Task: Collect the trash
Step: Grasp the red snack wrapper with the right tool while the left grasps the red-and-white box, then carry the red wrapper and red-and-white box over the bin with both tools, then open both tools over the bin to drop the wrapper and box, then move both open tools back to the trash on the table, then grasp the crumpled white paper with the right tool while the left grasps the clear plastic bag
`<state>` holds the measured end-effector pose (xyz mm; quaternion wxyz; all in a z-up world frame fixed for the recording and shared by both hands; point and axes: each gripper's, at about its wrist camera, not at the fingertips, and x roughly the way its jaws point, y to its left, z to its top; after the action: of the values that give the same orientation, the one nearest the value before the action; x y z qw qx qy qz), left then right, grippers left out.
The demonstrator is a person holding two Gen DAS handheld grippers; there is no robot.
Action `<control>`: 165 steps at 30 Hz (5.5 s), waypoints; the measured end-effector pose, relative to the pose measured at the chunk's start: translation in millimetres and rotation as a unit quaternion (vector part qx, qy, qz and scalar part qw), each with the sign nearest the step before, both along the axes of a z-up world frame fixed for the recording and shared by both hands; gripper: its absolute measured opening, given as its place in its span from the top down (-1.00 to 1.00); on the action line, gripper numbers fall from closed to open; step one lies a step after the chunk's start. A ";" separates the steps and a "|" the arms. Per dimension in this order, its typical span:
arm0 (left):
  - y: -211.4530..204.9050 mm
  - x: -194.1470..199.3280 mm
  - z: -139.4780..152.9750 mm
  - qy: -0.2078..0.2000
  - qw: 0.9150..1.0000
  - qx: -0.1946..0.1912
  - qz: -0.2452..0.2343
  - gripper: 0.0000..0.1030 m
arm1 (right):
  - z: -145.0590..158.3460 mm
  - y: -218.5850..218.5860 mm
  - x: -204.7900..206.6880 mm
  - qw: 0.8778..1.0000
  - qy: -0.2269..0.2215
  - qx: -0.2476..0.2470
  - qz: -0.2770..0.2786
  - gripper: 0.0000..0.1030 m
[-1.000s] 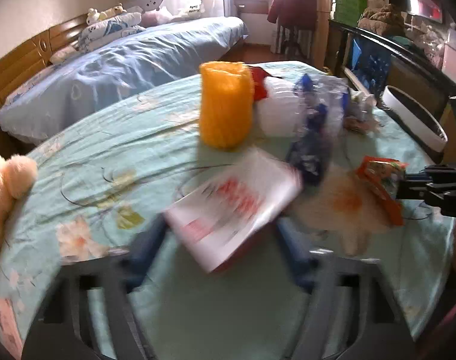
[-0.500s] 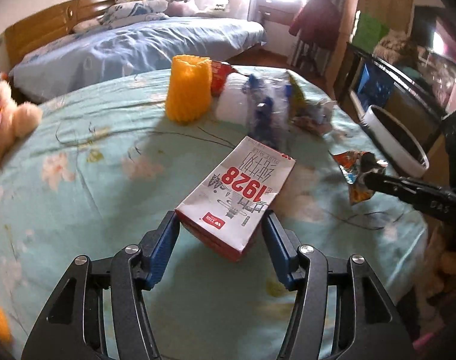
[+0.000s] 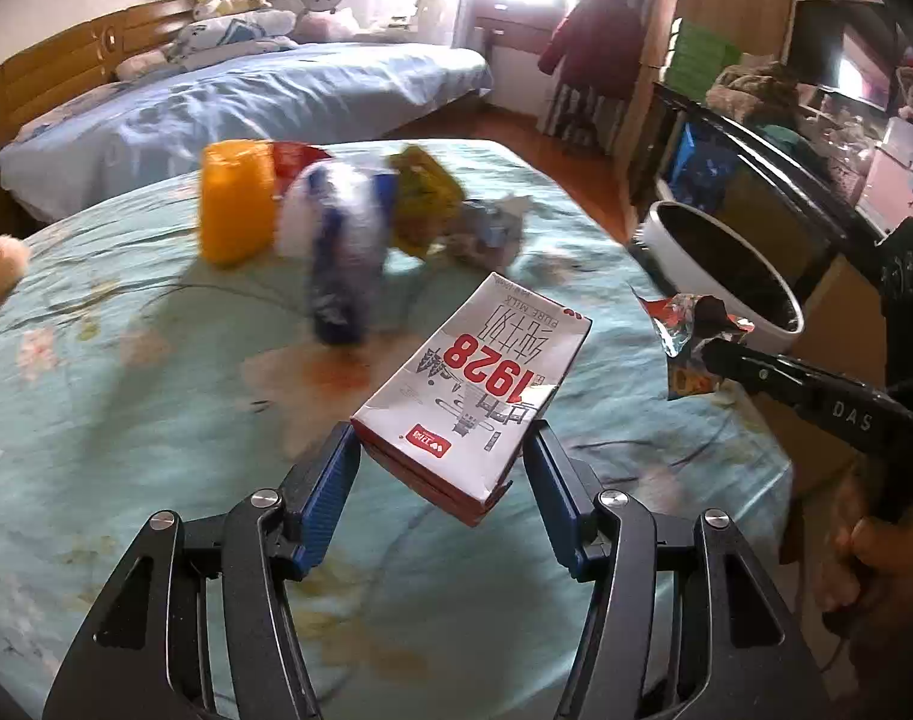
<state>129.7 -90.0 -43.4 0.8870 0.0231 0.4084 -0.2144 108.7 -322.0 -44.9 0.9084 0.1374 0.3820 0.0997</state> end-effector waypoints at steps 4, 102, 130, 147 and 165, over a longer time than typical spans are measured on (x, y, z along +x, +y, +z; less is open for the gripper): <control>-19.2 -0.6 2.5 -0.002 1.000 0.001 -0.009 -0.10 | 4.5 -18.7 -9.5 1.000 -0.008 -0.006 -0.021 0.92; -138.3 35.5 7.6 -0.008 0.999 0.010 -0.035 -0.53 | 21.3 -135.7 2.9 0.989 -0.030 0.009 -0.145 -0.57; 24.3 16.4 -7.0 -0.009 0.989 0.010 0.147 -0.73 | 1.9 17.1 37.4 1.000 -0.007 -0.013 0.022 -0.79; 33.1 62.7 -8.8 0.000 0.988 0.011 0.156 -0.73 | -12.2 35.1 99.2 0.999 0.011 -0.007 0.045 -0.78; 13.5 76.4 -11.1 0.002 0.995 -0.005 0.103 0.36 | -23.0 41.5 121.7 0.998 0.021 -0.009 0.051 0.68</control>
<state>206.1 -76.6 -54.5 0.9035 -0.0240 0.4094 -0.1242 230.4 -280.5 -67.9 0.8950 0.1117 0.4088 0.1394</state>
